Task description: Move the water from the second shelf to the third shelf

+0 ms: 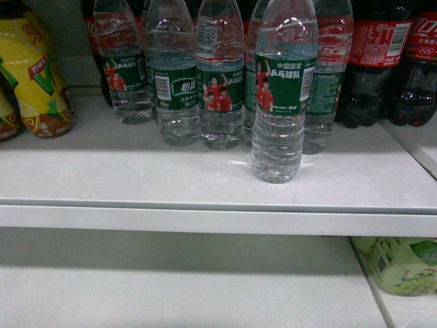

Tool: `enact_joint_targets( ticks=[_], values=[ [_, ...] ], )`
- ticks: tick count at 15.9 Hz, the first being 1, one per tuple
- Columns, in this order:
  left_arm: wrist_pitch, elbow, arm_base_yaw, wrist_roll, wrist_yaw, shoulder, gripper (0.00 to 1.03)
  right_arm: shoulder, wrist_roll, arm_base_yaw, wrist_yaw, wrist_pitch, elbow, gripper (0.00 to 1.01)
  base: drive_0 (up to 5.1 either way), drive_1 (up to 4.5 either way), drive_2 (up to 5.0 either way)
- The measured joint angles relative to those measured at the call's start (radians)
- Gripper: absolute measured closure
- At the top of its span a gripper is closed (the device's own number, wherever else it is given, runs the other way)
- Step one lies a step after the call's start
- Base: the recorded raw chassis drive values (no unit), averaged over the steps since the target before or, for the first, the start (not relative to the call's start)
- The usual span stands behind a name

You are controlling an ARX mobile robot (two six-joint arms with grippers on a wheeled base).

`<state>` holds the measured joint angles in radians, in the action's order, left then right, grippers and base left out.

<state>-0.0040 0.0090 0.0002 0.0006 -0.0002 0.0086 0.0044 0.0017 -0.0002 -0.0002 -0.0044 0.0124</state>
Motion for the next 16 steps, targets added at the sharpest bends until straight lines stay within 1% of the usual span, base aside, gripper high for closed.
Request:
enact_joint_targets(
  ticks=[16],
  values=[
    [0.000,0.000,0.000,0.000,0.000,0.000,0.05,0.000,0.000,0.000,0.000,0.000,0.000,0.03,0.0,0.00,0.0]
  ],
)
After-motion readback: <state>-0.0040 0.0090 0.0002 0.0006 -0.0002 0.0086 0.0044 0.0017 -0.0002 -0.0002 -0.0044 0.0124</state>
